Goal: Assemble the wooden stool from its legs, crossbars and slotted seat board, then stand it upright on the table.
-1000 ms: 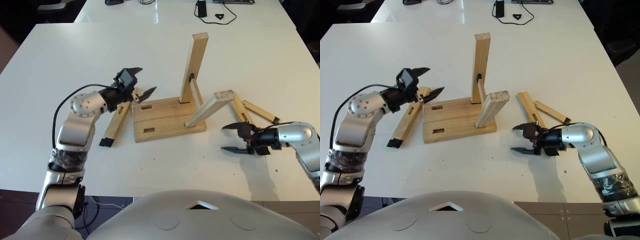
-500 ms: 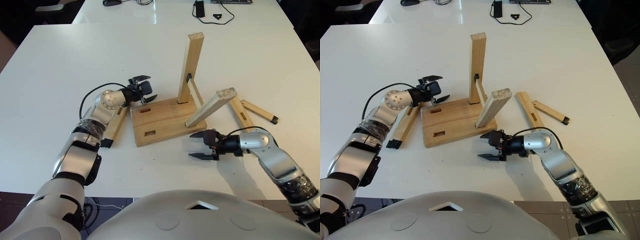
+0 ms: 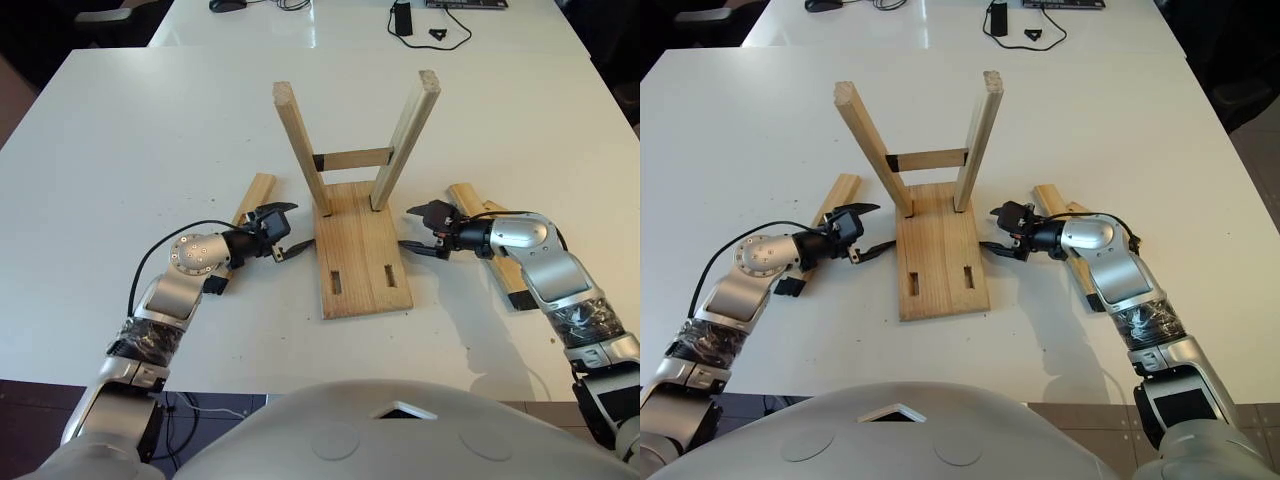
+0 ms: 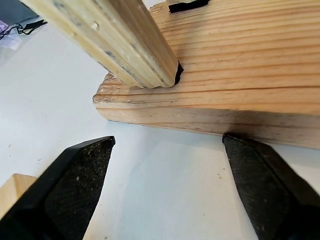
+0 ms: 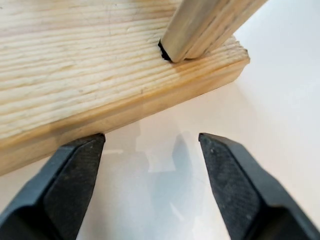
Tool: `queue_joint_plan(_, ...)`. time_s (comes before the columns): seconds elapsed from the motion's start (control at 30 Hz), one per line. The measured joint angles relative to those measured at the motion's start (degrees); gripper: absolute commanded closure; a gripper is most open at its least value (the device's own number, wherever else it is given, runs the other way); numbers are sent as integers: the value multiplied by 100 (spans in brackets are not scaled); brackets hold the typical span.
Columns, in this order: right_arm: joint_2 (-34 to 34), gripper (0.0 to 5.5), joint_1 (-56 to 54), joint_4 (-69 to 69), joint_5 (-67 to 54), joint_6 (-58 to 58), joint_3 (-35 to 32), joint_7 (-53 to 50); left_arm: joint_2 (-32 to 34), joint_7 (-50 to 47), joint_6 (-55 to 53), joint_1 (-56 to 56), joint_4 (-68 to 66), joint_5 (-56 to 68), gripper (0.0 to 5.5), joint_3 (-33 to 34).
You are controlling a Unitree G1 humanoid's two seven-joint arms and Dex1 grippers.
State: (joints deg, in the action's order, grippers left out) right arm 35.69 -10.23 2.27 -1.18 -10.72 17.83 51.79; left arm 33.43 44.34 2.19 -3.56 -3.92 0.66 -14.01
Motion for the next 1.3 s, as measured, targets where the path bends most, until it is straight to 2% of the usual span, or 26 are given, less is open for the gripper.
queue_joint_plan(0.23,65,202,284,-450,-43,-114,3,108,-39,-341,190,-25,-142,-112,148,-23)
queue_joint_plan(0.43,129,202,416,-591,-91,-185,-130,146,-2,-497,-239,525,674,-55,148,138)
queue_joint_plan(0.63,694,202,807,-655,-574,-283,-778,589,245,-675,-736,872,1547,-211,148,614)
queue_joint_plan(0.77,947,202,925,-658,-1257,-435,-1630,819,265,-742,-1048,622,2219,-63,148,1049)
queue_joint_plan(0.9,1421,202,634,507,-1113,-195,-2289,639,473,-1018,-910,686,1662,-336,148,1407)
queue_joint_plan(1.03,1645,202,328,1496,-976,117,-2337,798,709,-1093,-478,1024,1131,-661,148,1469)
queue_joint_plan(1.3,1590,202,282,2855,-893,425,-2264,1042,740,-1176,-150,1126,826,-640,148,1464)
